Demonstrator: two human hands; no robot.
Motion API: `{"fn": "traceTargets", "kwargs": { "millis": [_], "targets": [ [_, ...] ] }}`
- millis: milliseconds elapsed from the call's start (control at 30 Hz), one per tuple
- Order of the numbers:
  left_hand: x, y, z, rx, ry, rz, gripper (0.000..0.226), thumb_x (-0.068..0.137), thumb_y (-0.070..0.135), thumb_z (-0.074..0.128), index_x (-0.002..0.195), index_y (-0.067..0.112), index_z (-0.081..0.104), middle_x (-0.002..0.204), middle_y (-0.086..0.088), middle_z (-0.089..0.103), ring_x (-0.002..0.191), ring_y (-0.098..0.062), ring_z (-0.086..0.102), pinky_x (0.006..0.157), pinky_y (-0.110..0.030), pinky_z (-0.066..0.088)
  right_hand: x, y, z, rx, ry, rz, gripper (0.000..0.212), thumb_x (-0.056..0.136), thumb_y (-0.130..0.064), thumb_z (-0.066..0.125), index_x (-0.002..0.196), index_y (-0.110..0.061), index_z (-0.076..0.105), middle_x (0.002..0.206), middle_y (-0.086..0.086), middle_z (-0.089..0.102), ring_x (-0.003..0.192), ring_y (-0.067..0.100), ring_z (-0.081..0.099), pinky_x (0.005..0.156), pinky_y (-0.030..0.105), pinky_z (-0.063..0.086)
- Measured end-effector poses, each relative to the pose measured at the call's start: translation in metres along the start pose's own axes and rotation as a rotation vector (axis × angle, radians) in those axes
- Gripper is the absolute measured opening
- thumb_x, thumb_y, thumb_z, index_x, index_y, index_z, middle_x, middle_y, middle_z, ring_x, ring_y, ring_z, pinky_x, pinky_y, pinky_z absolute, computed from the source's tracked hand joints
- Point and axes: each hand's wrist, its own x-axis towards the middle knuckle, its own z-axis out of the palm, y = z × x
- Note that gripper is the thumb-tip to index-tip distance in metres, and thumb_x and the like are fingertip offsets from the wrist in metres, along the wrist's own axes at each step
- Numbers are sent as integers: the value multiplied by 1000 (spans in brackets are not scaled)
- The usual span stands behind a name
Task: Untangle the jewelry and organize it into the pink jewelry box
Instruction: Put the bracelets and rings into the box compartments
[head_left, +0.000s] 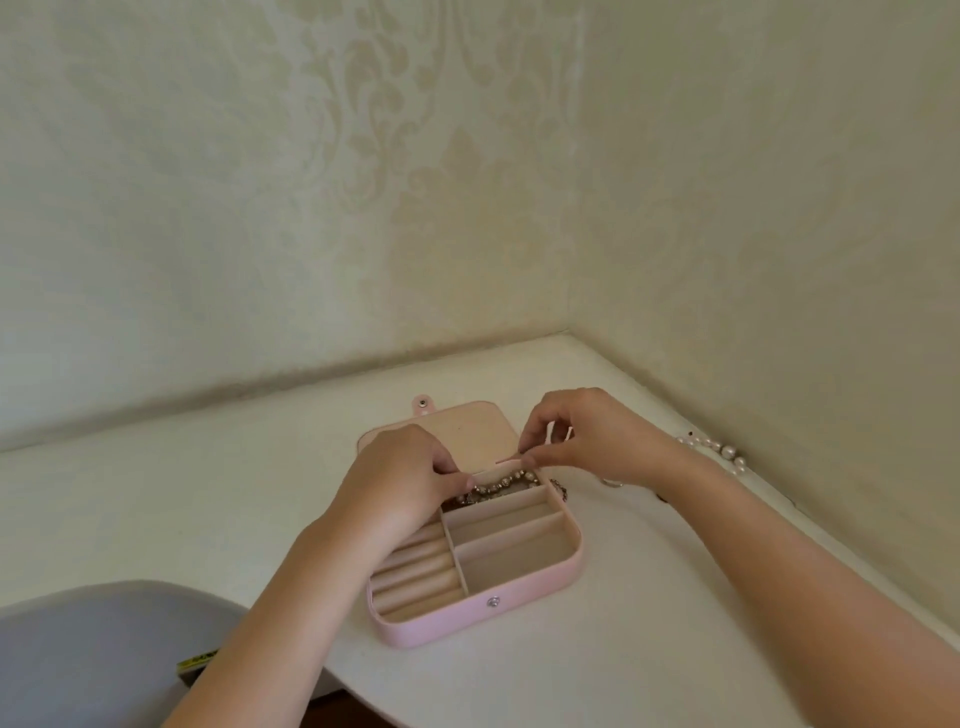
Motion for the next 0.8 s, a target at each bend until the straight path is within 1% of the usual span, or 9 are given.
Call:
{"fn": "traceTargets", "kwargs": {
  "millis": [100, 200, 333, 433, 567, 600, 667, 733, 800],
  "targets": [
    [-1, 4, 0, 186, 45, 9, 18, 82, 35, 66, 75, 20, 73, 63, 2, 53, 69, -18, 49, 48, -22, 26, -4, 9, -10, -44, -85, 132, 12, 74, -19, 77, 82, -22, 68, 84, -3, 67, 59, 4, 55, 55, 18, 44],
    [-1, 6, 1, 211, 73, -12, 9, 78, 30, 69, 76, 22, 73, 76, 1, 60, 80, -21, 54, 53, -25, 28, -6, 12, -7, -81, -190, 225, 20, 71, -24, 79, 86, -17, 68, 78, -4, 66, 49, 0, 52, 47, 13, 41],
    [0, 12, 7, 246, 50, 24, 5, 78, 25, 68, 78, 25, 72, 88, 1, 68, 84, -18, 59, 63, -22, 37, -5, 9, -4, -161, -247, 229, 3, 78, -19, 72, 80, -17, 70, 76, 0, 70, 56, 3, 55, 53, 13, 40],
    [2, 19, 15, 255, 31, 64, 6, 78, 22, 67, 80, 25, 72, 88, 3, 69, 89, -18, 62, 70, -23, 41, -7, 7, -3, -243, -276, 222, 10, 83, -18, 66, 88, -11, 71, 86, 5, 72, 68, 10, 56, 62, 22, 42],
    [4, 25, 10, 211, -72, 68, 15, 82, 17, 64, 92, 22, 74, 96, 3, 71, 95, -15, 64, 75, -18, 41, -9, 6, -3, -308, -265, 200, 18, 90, -18, 57, 94, -2, 64, 89, 12, 64, 76, 15, 49, 62, 25, 37],
    [4, 25, 7, 232, -113, 69, 19, 84, 16, 62, 97, 23, 73, 100, 4, 70, 98, -15, 63, 78, -17, 41, -9, 6, -4, -313, -236, 183, 15, 91, -17, 55, 92, -4, 60, 87, 9, 63, 77, 15, 48, 62, 23, 36],
    [4, 23, 2, 233, -135, 104, 21, 86, 12, 59, 97, 24, 72, 99, 4, 68, 96, -15, 62, 80, -19, 45, -10, 6, -7, -227, -134, 155, 5, 91, -14, 52, 87, -13, 54, 81, -2, 58, 75, 13, 51, 57, 17, 36],
    [3, 19, 0, 75, -64, 138, 19, 84, 10, 62, 95, 24, 69, 92, 5, 67, 86, -12, 61, 71, -13, 44, -9, 4, -9, -39, -22, 112, 9, 90, -9, 54, 84, -17, 54, 81, 1, 63, 67, 7, 56, 58, 18, 42],
    [1, 20, 2, -167, -17, 166, 33, 81, 19, 71, 112, 25, 62, 101, 10, 63, 89, -6, 59, 73, -9, 41, -9, -2, -13, 165, 19, 27, 11, 87, -5, 59, 84, -15, 58, 79, 7, 66, 63, 8, 57, 65, 24, 48]
  ]
}}
